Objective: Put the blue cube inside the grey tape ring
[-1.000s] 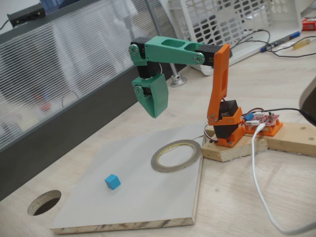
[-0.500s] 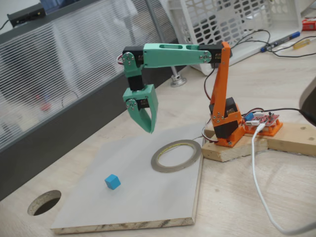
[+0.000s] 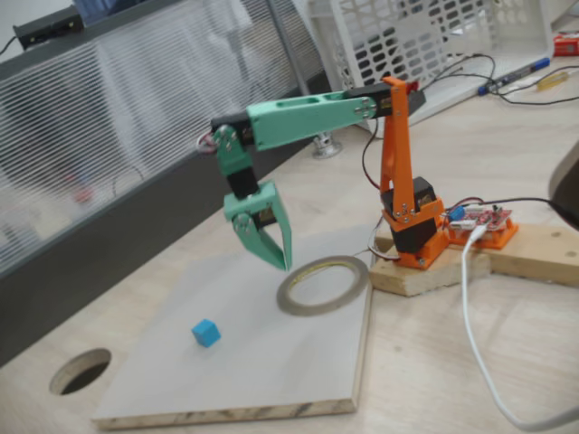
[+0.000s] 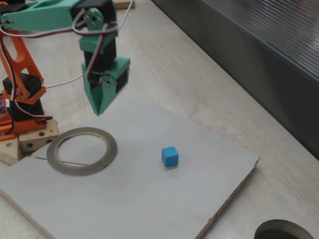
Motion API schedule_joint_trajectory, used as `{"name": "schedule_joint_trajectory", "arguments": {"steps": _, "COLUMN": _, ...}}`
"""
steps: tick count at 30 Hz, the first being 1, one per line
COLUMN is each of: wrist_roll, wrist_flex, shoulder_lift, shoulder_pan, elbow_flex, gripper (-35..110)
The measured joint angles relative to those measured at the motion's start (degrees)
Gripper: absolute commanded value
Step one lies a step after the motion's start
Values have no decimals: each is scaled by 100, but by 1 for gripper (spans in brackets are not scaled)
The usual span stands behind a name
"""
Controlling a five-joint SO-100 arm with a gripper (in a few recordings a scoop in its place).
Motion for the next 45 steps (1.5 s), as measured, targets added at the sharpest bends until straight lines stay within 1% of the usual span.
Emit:
{"name": "schedule_joint_trajectory", "arguments": {"steps": 4, "wrist_roll": 0, "wrist_flex": 0, "shoulder_lift": -659, "shoulder_pan": -9, "elbow_flex": -598, "gripper": 0}}
{"name": "schedule_joint_trajectory", "arguments": {"steps": 13, "wrist_roll": 0, "wrist_flex": 26, "shoulder_lift": -2918, "shoulder_pan": 26, "elbow_flex": -3410, "gripper": 0}}
{"name": "schedule_joint_trajectory", "arguments": {"steps": 19, "wrist_roll": 0, "wrist_flex": 35, "shoulder_lift": -3850, "shoulder_pan": 35, "elbow_flex": -4816, "gripper": 0}}
{"name": "schedule_joint_trajectory", "arguments": {"steps": 31, "wrist_roll": 0, "wrist_flex": 35, "shoulder_lift": -3946, "shoulder_pan": 35, "elbow_flex": -5001, "gripper": 0}}
{"name": "schedule_joint_trajectory", "arguments": {"steps": 37, "wrist_roll": 0, "wrist_flex": 35, "shoulder_lift": -4412, "shoulder_pan": 26, "elbow_flex": -5010, "gripper": 1}}
{"name": "schedule_joint_trajectory", "arguments": {"steps": 45, "wrist_roll": 0, "wrist_flex": 35, "shoulder_lift": -4456, "shoulder_pan": 35, "elbow_flex": -5142, "gripper": 2}}
